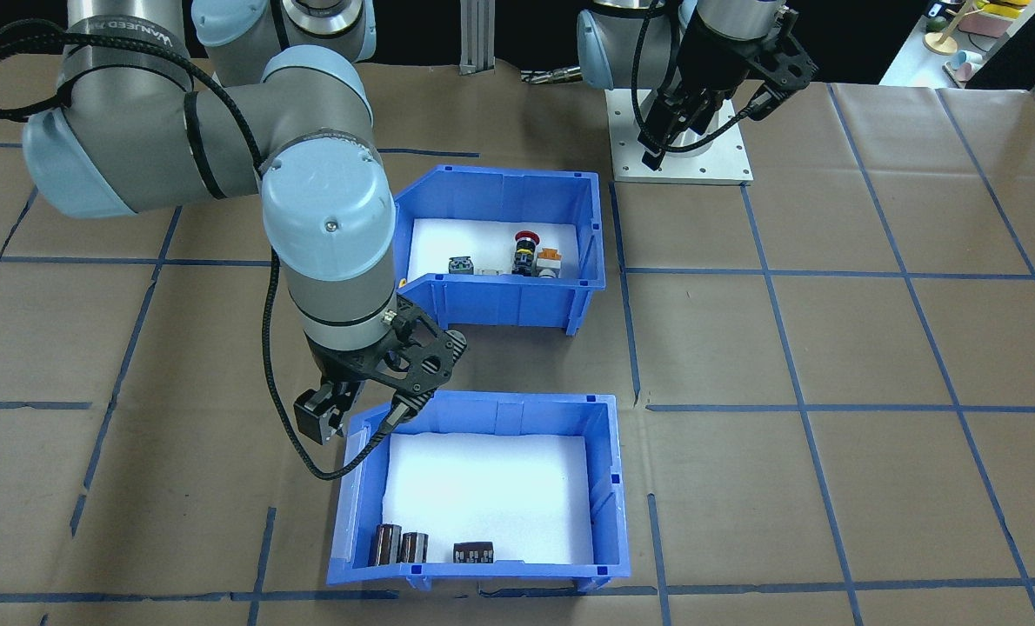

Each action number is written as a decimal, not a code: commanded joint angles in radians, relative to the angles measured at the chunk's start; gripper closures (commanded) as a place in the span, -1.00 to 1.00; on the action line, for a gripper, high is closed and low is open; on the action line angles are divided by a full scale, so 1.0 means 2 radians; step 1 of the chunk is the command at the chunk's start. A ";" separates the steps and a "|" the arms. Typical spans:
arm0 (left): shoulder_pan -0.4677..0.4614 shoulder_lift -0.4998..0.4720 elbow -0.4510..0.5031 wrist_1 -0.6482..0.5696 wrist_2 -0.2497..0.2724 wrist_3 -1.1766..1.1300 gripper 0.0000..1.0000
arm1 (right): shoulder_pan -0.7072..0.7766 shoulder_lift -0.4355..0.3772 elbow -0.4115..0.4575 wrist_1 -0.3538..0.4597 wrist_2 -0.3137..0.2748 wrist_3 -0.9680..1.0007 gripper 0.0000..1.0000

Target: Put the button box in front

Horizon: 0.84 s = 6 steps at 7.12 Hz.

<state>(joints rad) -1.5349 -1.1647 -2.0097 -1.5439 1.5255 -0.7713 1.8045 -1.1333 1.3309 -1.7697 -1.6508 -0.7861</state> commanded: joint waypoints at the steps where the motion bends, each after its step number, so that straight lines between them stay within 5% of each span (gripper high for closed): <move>1: 0.000 0.018 -0.015 0.000 0.000 -0.092 -0.99 | -0.009 -0.009 0.005 0.005 -0.002 0.002 -1.00; 6: -0.057 0.030 -0.044 -0.002 -0.006 -0.358 -0.98 | 0.010 -0.006 0.003 -0.002 0.005 -0.002 -1.00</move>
<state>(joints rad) -1.6149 -1.1052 -2.0925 -1.5471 1.5128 -1.3923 1.8110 -1.1470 1.3395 -1.7620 -1.6471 -0.7844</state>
